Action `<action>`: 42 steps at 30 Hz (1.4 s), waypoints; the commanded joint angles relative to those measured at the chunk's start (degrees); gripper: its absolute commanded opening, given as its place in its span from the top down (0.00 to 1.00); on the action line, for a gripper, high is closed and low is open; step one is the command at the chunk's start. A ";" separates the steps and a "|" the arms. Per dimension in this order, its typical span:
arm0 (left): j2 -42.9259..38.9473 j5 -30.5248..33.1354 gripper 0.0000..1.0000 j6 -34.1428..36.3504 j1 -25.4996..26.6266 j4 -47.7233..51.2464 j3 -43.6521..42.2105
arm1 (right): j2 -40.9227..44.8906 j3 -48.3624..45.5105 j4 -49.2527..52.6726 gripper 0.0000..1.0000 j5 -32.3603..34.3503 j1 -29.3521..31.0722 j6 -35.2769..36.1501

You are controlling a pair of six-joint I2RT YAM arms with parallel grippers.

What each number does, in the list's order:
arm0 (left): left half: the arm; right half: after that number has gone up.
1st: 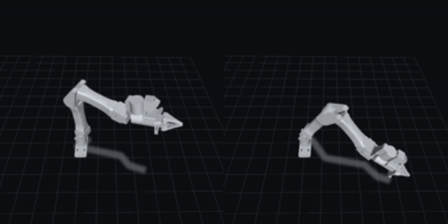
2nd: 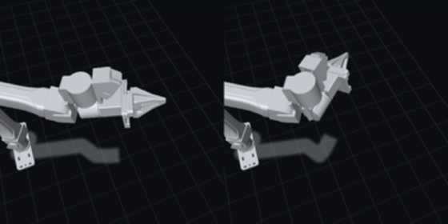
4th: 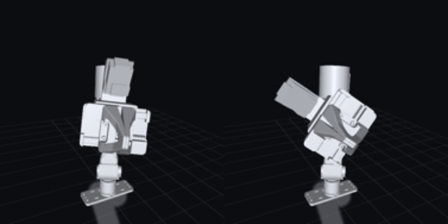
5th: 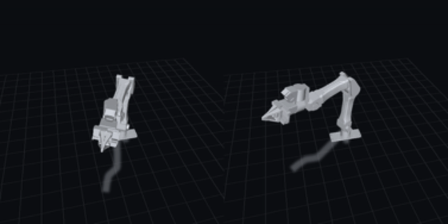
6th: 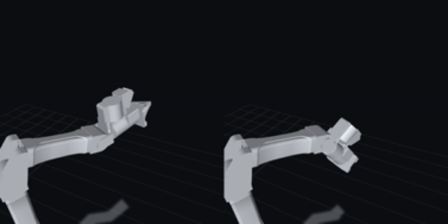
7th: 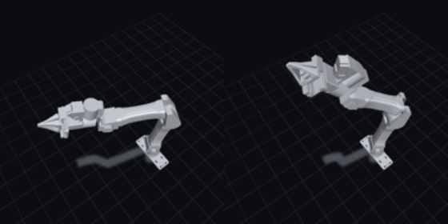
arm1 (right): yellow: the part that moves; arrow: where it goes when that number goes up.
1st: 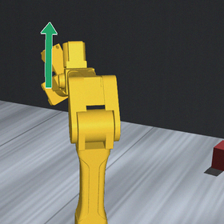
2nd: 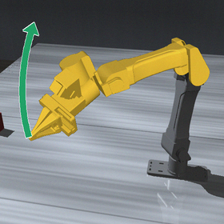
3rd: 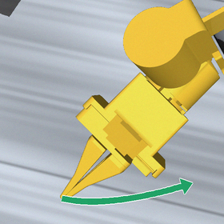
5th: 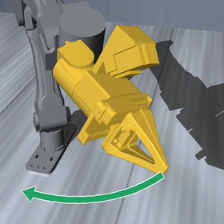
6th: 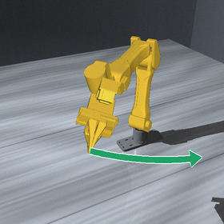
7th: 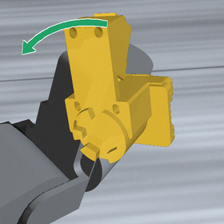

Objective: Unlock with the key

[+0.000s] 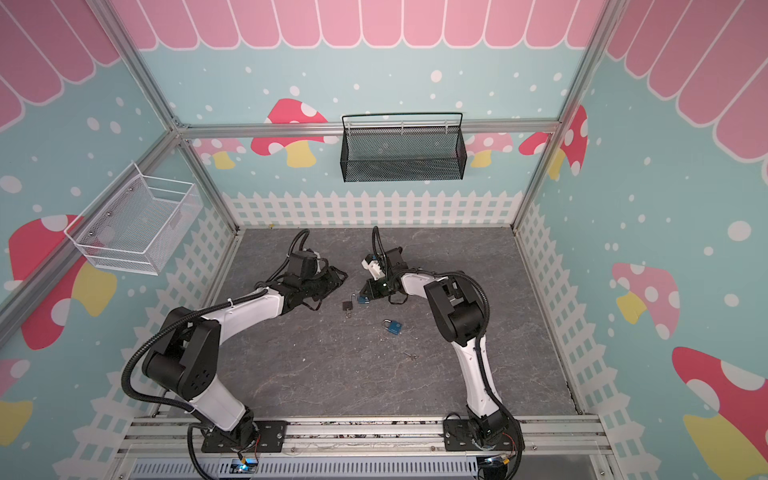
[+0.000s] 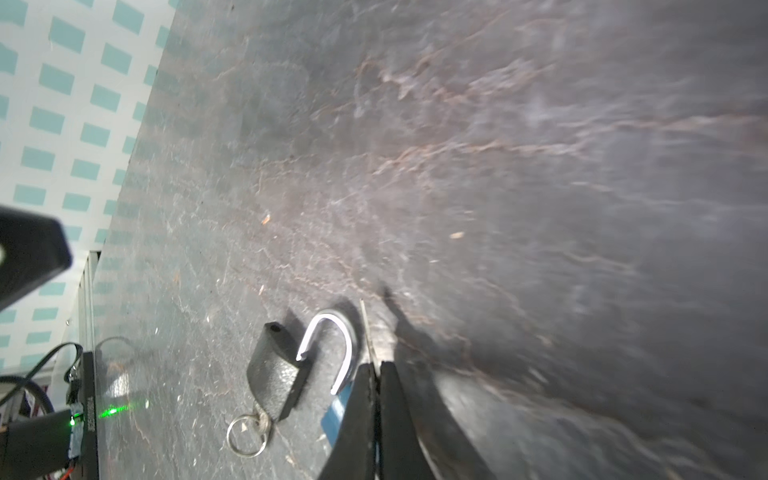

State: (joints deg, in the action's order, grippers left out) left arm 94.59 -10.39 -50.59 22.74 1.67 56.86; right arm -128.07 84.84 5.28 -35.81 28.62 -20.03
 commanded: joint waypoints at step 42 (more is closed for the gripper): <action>24.02 24.94 0.48 -3.29 19.48 44.32 36.78 | 40.68 -39.86 -2.51 1.00 2.77 -9.32 -8.11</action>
State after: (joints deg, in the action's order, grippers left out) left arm 115.35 11.16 -52.29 41.91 37.74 90.21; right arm -88.95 45.93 5.23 -31.09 20.10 -27.11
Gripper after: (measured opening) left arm 0.526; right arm 0.048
